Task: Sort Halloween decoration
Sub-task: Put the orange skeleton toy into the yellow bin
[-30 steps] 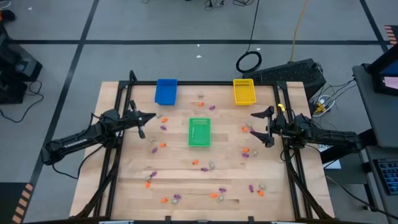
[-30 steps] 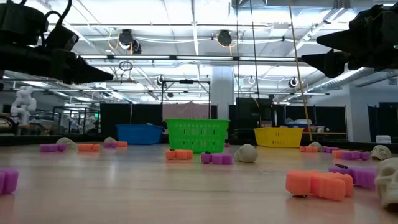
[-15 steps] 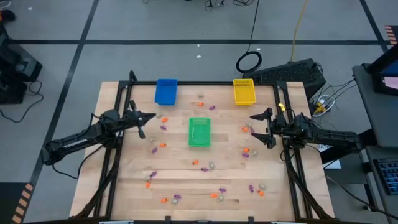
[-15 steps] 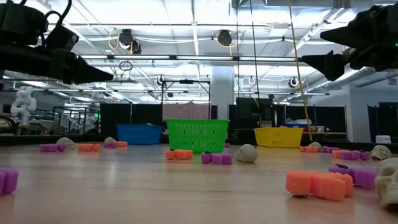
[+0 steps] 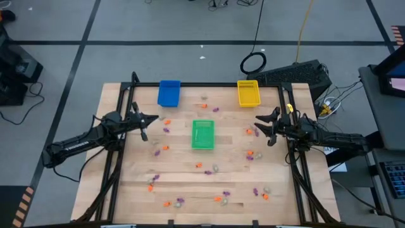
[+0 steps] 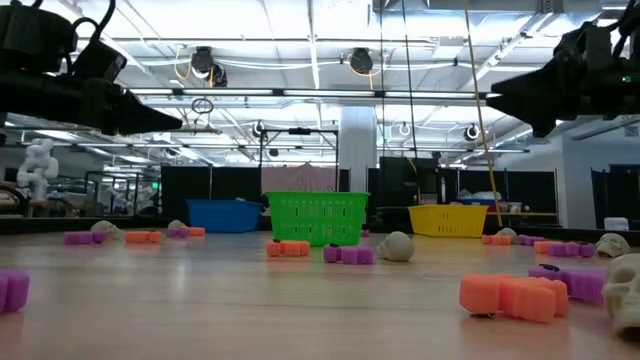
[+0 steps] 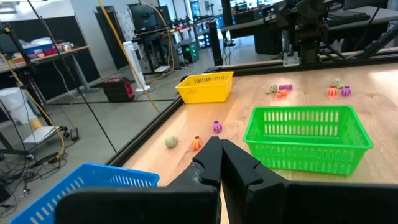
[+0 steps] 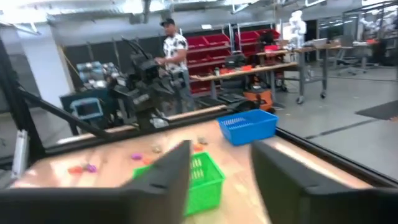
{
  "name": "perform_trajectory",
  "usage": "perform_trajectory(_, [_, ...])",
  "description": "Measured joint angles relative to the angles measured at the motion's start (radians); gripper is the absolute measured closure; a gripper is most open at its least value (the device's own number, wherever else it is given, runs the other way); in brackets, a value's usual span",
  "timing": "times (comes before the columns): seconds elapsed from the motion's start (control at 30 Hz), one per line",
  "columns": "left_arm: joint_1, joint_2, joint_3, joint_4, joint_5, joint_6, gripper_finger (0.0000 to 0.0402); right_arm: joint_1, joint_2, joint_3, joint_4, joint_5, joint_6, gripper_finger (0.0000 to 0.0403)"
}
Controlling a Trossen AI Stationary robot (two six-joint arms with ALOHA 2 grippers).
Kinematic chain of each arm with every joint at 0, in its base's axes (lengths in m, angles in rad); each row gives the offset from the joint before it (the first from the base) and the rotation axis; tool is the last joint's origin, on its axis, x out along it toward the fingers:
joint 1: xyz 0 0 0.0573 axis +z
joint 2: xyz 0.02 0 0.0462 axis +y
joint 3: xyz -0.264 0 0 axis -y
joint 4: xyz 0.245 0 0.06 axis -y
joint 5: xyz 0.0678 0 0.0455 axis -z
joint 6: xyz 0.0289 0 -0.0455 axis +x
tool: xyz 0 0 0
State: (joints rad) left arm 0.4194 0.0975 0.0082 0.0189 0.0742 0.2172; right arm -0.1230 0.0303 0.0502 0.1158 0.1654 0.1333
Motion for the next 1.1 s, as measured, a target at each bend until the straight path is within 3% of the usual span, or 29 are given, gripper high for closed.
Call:
perform_trajectory(0.1, [0.000, 0.000, 0.000, 0.000, 0.000, 0.000, 0.0397, -0.002, 0.032, 0.010, 0.000, 0.055, -0.019, 0.0370])
perform_trajectory(0.17, [0.000, 0.000, 0.000, 0.000, 0.000, 0.000, 0.0397, -0.002, 0.062, 0.015, 0.002, 0.090, -0.014, 0.0392])
perform_trajectory(0.53, [0.000, 0.000, 0.000, 0.000, 0.000, 0.000, 0.0397, -0.002, 0.330, 0.054, -0.054, 0.126, 0.146, 0.0367])
perform_trajectory(0.9, [0.000, 0.000, 0.000, 0.000, 0.000, 0.000, 0.0397, -0.002, 0.668, 0.372, -0.477, 0.090, 0.322, 0.0364])
perform_trajectory(1.1, [0.000, 0.000, 0.000, 0.000, 0.000, 0.000, 0.0397, -0.002, 0.857, 0.513, -0.631, 0.008, 0.374, 0.0329])
